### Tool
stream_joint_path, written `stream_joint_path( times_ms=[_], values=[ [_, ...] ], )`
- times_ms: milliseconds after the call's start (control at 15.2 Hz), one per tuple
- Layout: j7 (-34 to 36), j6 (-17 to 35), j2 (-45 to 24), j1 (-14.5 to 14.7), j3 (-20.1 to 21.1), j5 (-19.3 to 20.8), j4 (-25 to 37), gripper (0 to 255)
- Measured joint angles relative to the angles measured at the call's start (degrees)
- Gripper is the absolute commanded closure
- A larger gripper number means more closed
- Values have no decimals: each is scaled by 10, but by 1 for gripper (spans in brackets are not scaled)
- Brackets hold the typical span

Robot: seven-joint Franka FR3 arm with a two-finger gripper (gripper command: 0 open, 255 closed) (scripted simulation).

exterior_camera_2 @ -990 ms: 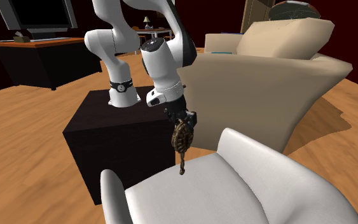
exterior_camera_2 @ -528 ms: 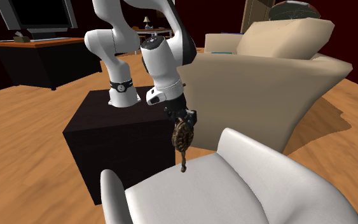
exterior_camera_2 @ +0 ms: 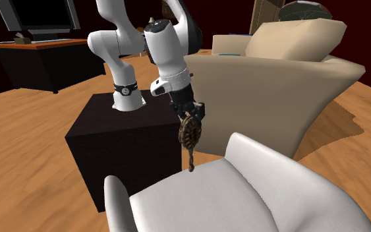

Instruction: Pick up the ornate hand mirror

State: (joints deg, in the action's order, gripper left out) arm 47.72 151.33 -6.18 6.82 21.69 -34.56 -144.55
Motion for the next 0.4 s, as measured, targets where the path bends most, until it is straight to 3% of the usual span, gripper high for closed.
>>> stream_joint_path(
  times_ms=[396],
  values=[
    [20,-45,44,-3,-3,13,2,255]
  ],
)
